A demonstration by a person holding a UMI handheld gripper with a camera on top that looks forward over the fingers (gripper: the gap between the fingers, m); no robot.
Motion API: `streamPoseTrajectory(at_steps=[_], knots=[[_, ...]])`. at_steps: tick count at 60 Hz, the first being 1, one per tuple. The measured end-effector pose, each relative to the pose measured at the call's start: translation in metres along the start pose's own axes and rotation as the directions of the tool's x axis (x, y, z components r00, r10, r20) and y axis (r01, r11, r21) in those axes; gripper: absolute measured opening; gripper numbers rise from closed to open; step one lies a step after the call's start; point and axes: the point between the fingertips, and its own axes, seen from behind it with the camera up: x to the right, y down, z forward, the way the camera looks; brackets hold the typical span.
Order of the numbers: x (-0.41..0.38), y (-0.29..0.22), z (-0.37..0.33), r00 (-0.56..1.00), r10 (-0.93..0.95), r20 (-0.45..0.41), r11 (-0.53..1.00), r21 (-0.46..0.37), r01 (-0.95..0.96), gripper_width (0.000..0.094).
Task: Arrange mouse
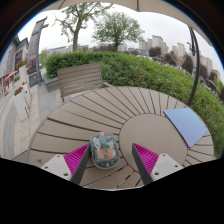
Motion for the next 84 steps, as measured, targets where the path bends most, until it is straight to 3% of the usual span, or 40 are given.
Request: streamPoseTrajectory(at_steps=[17,19,20,21,25,28,35,44,54,60,70,84], knots=[[-0.008,-0.005,0.002,1.0,-0.009,0.012,1.0,-0.015,0.009,0.0801],[-0.01,-0.003,0.004,1.0,0.001,0.019,1.0,-0.029,0.0,0.0709],[-0.012,-0.004,0.005,1.0,0.006,0.029,0.999,-0.032,-0.005,0.0611],[-0.018,-0.003,0.005,0.999,0.011,0.046,0.999,-0.034,-0.009,0.0431],[-0.005,-0.006,0.004,1.0,-0.022,-0.005,0.999,-0.032,0.022,0.0383],[-0.006,-0.004,0.002,1.0,-0.015,0.018,0.999,-0.041,0.015,0.0355],[0.006,-0.013,-0.012,1.0,0.017,0.011,0.999,-0.051,-0.016,0.0351],[0.05,-0.068,-0.042,0.994,0.104,0.033,0.994,-0.028,-0.103,0.0351],[0.163,-0.147,-0.04,0.99,0.139,-0.036,0.989,0.061,-0.136,0.0351],[0.243,-0.163,-0.017,0.986,0.129,-0.102,0.99,0.074,-0.122,0.0357],[0.35,-0.121,0.04,0.977,0.124,-0.175,0.992,0.019,-0.123,0.0362],[0.385,-0.045,0.086,0.987,0.077,-0.143,0.991,-0.1,-0.092,0.0415]])
